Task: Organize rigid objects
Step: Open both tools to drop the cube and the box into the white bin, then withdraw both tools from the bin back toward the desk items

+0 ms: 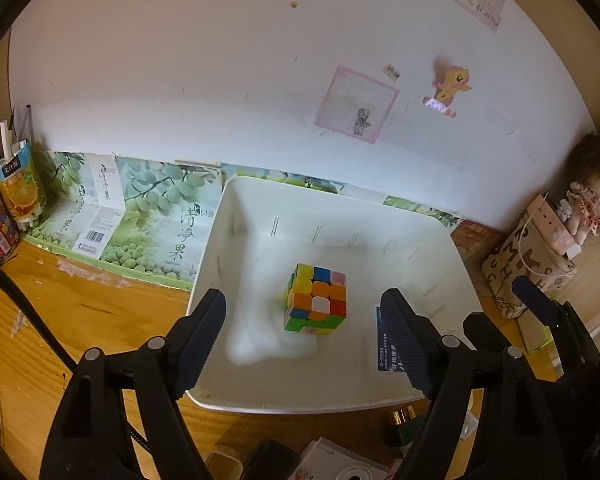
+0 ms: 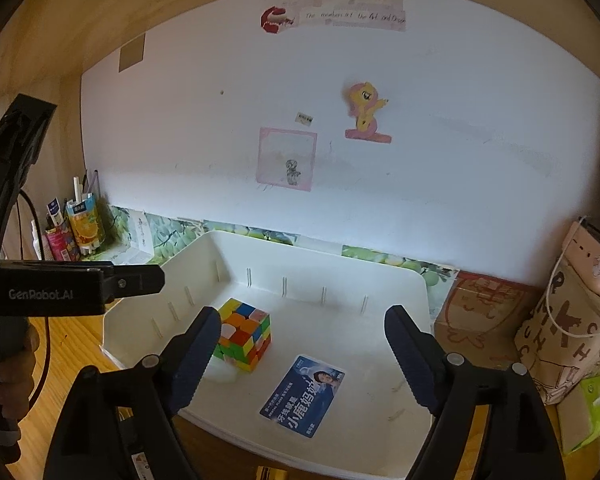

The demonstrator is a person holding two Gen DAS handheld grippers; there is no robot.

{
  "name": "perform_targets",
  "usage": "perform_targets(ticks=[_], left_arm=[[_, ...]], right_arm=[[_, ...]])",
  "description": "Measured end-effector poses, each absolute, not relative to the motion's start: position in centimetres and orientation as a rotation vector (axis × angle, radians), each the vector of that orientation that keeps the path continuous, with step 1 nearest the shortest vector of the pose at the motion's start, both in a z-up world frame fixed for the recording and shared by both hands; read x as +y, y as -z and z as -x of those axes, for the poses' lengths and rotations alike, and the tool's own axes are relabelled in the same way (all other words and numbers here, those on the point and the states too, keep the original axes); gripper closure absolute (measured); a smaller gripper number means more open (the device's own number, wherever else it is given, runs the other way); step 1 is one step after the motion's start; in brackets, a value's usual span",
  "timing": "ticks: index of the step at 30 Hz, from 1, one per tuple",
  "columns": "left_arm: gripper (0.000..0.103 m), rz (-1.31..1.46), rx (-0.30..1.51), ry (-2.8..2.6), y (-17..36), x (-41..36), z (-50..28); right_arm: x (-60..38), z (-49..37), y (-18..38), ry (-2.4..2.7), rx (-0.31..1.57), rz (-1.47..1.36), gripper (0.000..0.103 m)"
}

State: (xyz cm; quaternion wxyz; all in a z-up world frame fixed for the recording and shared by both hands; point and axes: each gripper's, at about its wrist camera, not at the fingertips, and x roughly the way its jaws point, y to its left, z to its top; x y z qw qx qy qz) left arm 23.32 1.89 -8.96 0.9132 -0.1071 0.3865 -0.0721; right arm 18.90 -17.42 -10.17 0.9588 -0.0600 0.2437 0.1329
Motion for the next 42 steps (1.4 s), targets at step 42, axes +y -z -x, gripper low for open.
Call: perform_targets(ticks=[42], left_arm=[[0.02, 0.187, 0.65, 0.282, 1.4, 6.5, -6.5]], right_arm=[[-13.0, 2.0, 3.1, -0.143, 0.352, 0.121, 0.018]])
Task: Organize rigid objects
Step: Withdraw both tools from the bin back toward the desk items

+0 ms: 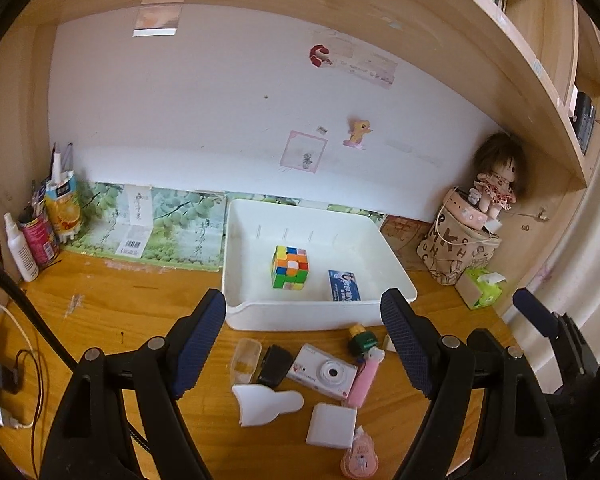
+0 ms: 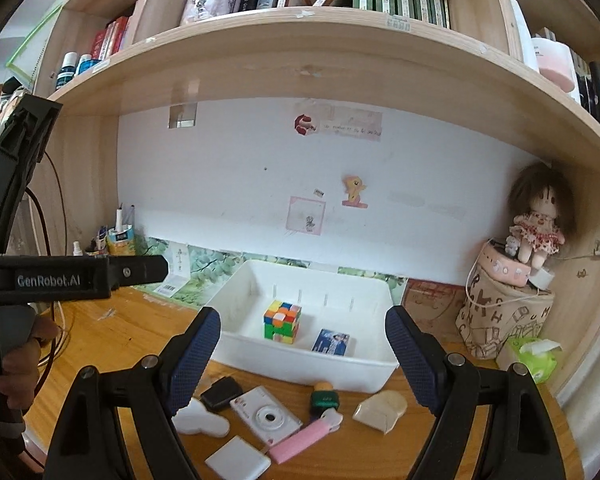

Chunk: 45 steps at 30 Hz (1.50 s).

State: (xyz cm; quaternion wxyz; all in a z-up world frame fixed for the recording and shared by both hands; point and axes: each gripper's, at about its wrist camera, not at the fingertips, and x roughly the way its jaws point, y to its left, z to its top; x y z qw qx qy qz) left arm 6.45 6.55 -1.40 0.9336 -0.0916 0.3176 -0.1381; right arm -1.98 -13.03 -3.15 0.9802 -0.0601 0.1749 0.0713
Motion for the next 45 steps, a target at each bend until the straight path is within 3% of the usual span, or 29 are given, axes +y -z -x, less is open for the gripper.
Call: perform_targets(ticks=[13, 27, 45], left_arm=[[0.02, 0.202, 0.715, 0.185, 2.4, 6.8, -4.8], [0.02, 0.228, 0.938, 0.147, 6.2, 4.3, -5.5], [0.02, 0.187, 1.311, 0.241, 13.4, 0.5, -7.6]], right_arm=[[-11.9, 3.0, 6.4, -0.266, 0.461, 0.132, 0.018], [-14.2, 3.4, 9.0, -0.368, 0.612, 0.112, 0.018], [-12.9, 2.4, 16.3, -0.499, 1.035, 0.121, 0.018]])
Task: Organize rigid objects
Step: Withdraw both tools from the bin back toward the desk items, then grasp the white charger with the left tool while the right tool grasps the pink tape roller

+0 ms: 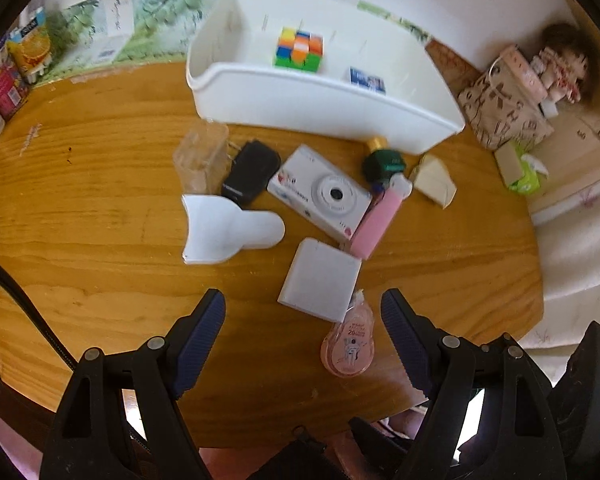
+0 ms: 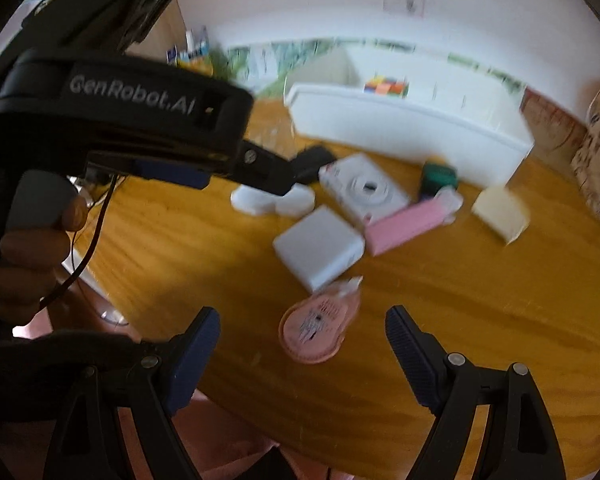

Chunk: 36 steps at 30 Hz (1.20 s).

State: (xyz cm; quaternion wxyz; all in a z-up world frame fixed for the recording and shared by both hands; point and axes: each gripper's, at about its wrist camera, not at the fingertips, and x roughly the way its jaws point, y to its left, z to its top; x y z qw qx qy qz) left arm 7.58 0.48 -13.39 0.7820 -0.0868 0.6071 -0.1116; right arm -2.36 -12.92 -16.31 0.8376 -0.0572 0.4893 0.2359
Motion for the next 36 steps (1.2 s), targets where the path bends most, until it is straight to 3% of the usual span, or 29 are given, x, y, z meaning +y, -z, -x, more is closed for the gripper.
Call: perform_targets(ticks=[20, 27, 36], left_arm=[[0.02, 0.133, 1.537, 0.28, 19.2, -1.2, -11.1], [0.02, 0.144, 1.583, 0.302, 20.2, -1.1, -12.3], [0.02, 0.179, 1.611, 0.33, 20.7, -1.1, -13.1]], right_arm=[[-11.9, -0.6, 21.1, -0.44, 1.285, 0.119, 0.018], [-11.4, -1.9, 22.1, -0.431, 1.331, 0.095, 0.033], [-11.5, -3.4, 22.2, -0.435, 1.347, 0.08, 0.035]])
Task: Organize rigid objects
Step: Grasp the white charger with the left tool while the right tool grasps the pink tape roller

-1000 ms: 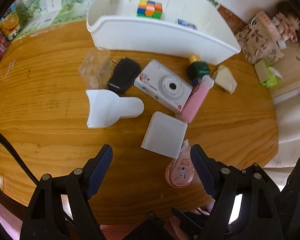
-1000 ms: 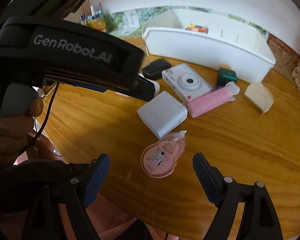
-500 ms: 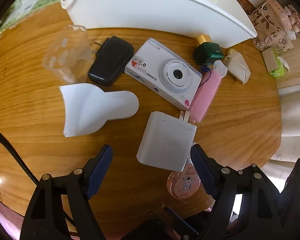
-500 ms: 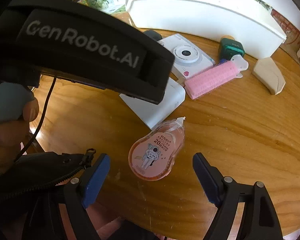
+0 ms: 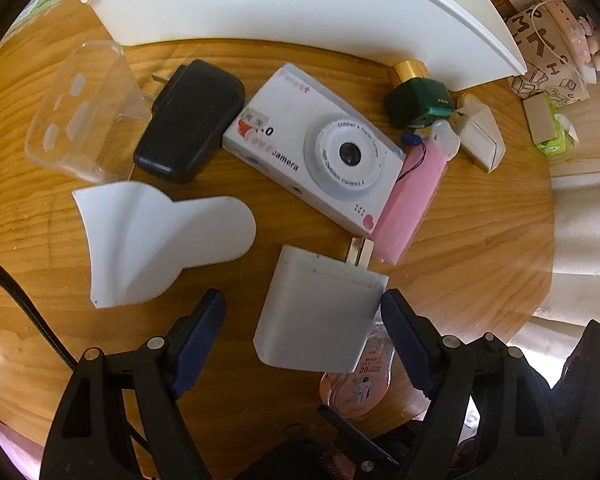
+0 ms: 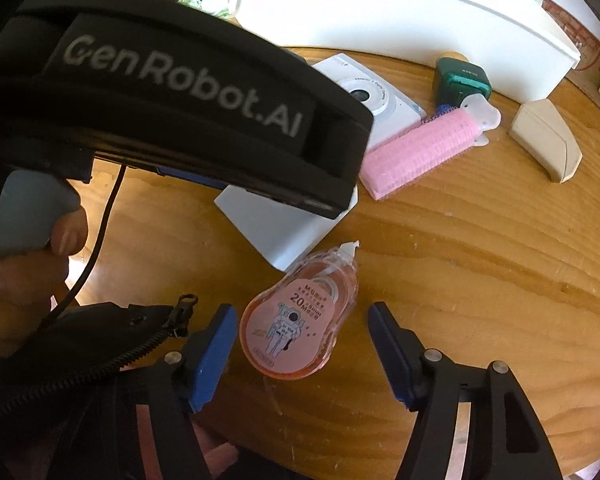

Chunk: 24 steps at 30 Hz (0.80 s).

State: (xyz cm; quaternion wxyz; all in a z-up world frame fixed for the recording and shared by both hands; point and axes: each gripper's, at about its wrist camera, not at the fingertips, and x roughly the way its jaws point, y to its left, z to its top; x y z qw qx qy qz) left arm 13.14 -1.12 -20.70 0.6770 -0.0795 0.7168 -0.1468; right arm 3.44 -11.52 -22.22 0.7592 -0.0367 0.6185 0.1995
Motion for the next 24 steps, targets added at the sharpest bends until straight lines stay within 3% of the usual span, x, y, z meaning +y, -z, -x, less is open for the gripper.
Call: perform_targets(ticks=[6, 9, 24], left_arm=[[0.024, 0.197, 1.621, 0.327, 20.7, -0.9, -14.2], [0.039, 0.279, 1.647, 0.361, 20.9, -1.1, -14.8], [0.04, 0.358, 1.646, 0.274, 20.8, 2.4, -13.1]], right_arm=[[-11.2, -3.9, 22.0, -0.444, 1.347, 0.083, 0.039], [-11.3, -4.5, 21.9, -0.456, 1.345, 0.068, 0.044], [-10.9, -5.1, 22.2, -0.445, 1.346, 0.094, 0.045]])
